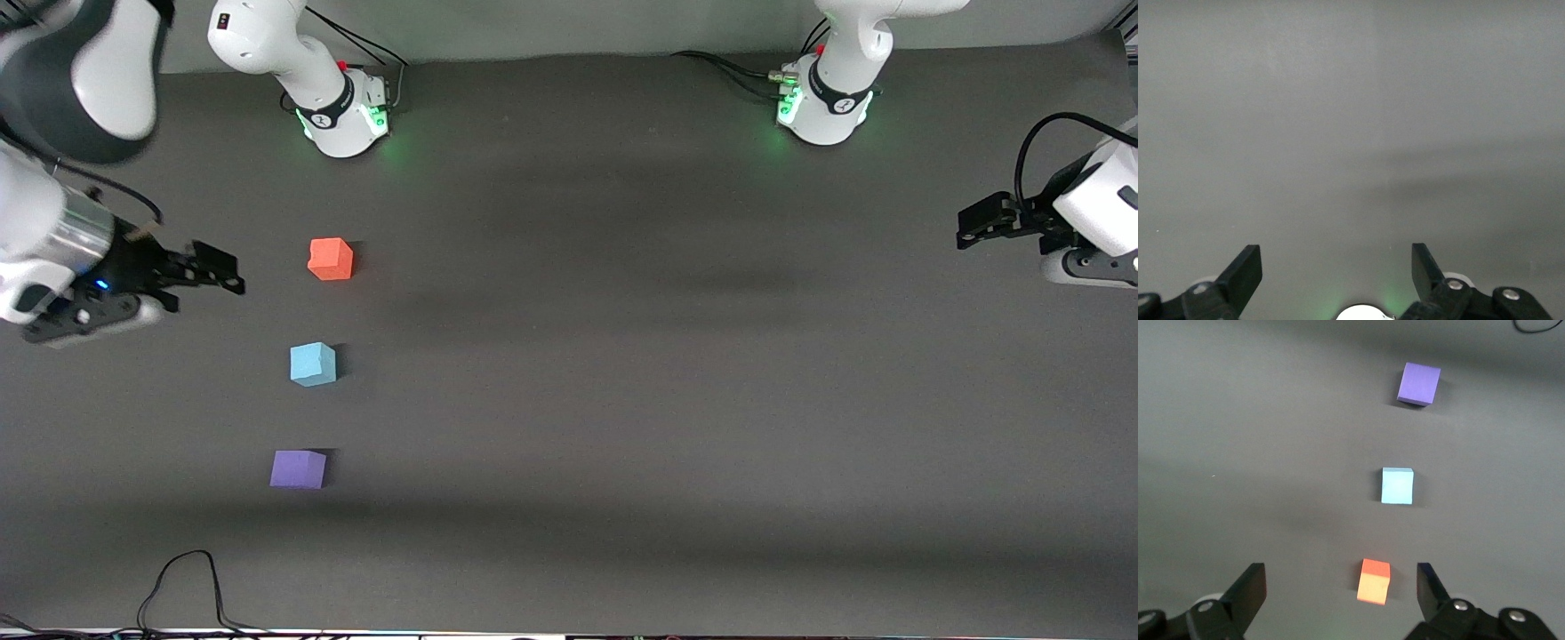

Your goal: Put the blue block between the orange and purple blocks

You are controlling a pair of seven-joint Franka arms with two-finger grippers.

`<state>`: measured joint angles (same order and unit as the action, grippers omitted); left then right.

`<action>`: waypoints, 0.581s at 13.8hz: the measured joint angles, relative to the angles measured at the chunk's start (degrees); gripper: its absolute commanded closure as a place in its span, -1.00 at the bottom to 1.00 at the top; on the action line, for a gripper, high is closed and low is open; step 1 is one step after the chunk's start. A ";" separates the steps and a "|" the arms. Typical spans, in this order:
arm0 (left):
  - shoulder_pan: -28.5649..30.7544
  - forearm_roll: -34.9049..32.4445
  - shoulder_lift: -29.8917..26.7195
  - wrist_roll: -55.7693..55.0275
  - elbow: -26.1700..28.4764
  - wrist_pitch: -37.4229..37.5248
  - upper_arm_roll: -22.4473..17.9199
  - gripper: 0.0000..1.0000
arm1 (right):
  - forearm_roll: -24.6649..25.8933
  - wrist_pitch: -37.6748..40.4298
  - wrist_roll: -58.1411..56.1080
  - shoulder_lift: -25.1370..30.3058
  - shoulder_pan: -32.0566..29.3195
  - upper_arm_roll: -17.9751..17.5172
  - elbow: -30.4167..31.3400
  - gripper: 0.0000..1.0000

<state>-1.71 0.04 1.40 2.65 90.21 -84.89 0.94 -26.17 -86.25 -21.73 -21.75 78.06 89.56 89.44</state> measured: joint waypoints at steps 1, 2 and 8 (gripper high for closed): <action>0.00 0.00 0.00 0.00 0.00 -0.01 0.00 -1.00 | 0.03 1.57 0.00 0.01 -0.01 1.10 -1.82 -1.00; 0.00 0.00 0.00 0.00 0.00 -0.01 0.00 -1.00 | 0.04 2.52 0.00 0.01 -0.01 1.98 -2.93 -1.00; 0.00 0.01 0.00 0.00 -0.01 -0.02 0.00 -1.00 | 0.05 3.57 0.00 -0.07 -0.94 0.52 -4.51 -1.00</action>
<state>-1.71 0.06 1.40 2.65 90.21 -84.91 0.94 -26.12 -82.68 -21.73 -21.81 77.12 90.09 84.93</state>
